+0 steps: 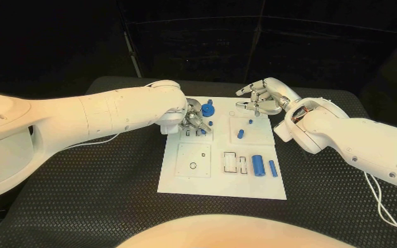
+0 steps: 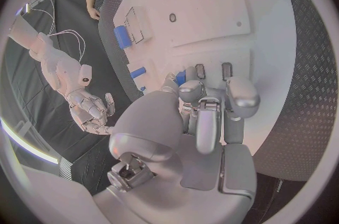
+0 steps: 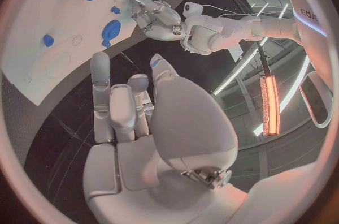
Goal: Assemble the parts on the task board
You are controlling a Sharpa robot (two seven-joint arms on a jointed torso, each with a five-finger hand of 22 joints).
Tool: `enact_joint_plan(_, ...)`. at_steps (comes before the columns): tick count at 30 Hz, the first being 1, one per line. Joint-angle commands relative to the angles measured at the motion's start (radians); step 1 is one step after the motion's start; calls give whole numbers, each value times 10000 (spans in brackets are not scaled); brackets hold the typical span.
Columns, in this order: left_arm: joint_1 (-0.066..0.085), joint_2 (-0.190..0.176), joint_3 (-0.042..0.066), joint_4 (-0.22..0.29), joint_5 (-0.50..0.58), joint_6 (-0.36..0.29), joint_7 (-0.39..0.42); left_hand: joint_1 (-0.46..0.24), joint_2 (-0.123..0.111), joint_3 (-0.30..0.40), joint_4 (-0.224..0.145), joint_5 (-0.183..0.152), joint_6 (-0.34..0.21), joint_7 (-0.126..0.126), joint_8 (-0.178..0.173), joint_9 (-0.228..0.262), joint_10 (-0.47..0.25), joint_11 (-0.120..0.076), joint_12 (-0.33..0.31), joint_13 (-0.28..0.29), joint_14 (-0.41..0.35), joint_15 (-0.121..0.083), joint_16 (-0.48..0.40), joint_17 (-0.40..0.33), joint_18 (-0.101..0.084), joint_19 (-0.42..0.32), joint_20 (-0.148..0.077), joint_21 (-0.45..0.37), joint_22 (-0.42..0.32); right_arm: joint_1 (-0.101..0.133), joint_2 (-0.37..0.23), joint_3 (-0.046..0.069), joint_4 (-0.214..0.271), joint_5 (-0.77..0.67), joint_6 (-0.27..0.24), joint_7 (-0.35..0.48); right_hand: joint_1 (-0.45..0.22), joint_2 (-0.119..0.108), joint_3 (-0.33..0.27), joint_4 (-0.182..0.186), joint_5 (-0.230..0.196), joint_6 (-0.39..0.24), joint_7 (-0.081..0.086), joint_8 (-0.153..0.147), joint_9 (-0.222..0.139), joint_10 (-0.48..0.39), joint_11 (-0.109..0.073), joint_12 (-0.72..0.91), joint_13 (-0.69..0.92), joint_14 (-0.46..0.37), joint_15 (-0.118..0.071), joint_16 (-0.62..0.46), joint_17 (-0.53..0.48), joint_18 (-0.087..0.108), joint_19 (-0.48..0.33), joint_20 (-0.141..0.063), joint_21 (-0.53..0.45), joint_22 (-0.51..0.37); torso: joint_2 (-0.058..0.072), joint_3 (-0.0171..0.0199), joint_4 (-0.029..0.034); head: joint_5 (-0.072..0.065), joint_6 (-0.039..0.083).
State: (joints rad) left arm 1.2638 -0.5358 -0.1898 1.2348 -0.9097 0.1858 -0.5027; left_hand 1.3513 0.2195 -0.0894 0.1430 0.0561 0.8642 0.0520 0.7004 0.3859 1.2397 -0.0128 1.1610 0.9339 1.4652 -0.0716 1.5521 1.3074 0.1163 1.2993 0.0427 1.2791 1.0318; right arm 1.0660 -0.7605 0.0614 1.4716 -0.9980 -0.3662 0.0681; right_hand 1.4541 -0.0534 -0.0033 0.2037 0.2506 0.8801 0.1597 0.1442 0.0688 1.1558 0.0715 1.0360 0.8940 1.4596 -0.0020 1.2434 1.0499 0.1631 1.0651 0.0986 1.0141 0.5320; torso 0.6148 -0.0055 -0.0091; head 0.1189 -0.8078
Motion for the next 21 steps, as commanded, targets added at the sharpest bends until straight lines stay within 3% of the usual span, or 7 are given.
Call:
enact_joint_plan(1,-35,-52,-24,48,107,-165,-35,300,103,567,-397,65,-130,-3,80,74,-23,-63,10,10,994,-62,60,2374,-109,-14,-71,56,25,20,3,8,3,-23,160,-26,37,83,-43,7,94,-13,23,8,-5,-47,-4,-62,-22,40,-60,-59,0,163,5,20,-77,-22,2,-1,10,-11,1)
enact_joint_plan(5,-36,-114,-24,101,259,-206,-29,270,-13,1247,-614,60,-219,18,120,143,-42,-50,-21,0,991,-54,53,2361,-111,-30,-75,58,49,20,13,8,-12,-23,201,-43,39,82,-44,8,124,-9,22,11,-4,-44,-5,-60,-23,44,-61,-60,8,163,11,19,-85,-28,1,3,19,-16,-2)
enact_joint_plan(9,-36,-203,-24,180,386,-318,-14,-185,-408,2634,-810,63,-294,44,187,255,-52,-40,-54,-22,987,-14,44,2343,-106,-57,-54,52,83,20,24,8,-29,-23,237,-56,42,81,-44,11,163,-5,21,15,-3,-44,-6,-62,-31,47,-63,-70,5,164,16,17,-98,-40,6,-2,20,-17,3)
enact_joint_plan(11,-36,-263,-23,230,479,-411,-1,-1022,-1063,4394,-896,40,-308,100,303,398,-19,-16,-45,-17,986,21,42,2339,-101,-68,-31,49,134,20,26,8,-35,-23,249,-61,42,81,-44,13,174,-3,21,16,-3,-46,-7,-66,-37,48,-63,-70,8,164,16,17,-103,-46,5,-1,19,-13,4)
enact_joint_plan(14,-36,-361,-23,316,635,-551,19,-1476,-1418,5400,-984,32,-311,91,407,501,11,-22,-30,-13,985,15,40,2334,-96,-63,-32,48,168,20,25,8,-42,-23,265,-66,42,81,-44,13,174,-3,21,16,-3,-46,-7,-66,-37,48,-63,-70,8,164,16,17,-103,-46,12,1,24,-15,13)
enact_joint_plan(17,-35,-466,-22,417,763,-684,34,-1816,-1698,6011,-1049,19,-314,72,488,579,53,-19,-1,12,991,5,52,2357,-105,-51,-22,51,205,20,25,8,-47,-23,289,-68,13,72,-61,34,205,0,21,20,-2,-44,-4,-67,-44,55,-63,-70,21,163,25,16,-113,-51,19,3,27,36,14)
enact_joint_plan(21,-36,-618,-21,596,841,-968,49,-1997,-1827,6366,-1105,24,-298,51,546,629,118,-26,52,71,996,-10,61,2374,-114,-31,-23,65,246,20,16,8,-52,-23,322,-83,-24,58,-84,61,215,1,20,22,-2,-42,-3,-66,-52,60,-63,-74,29,163,31,15,-128,-63,22,-3,36,51,8)
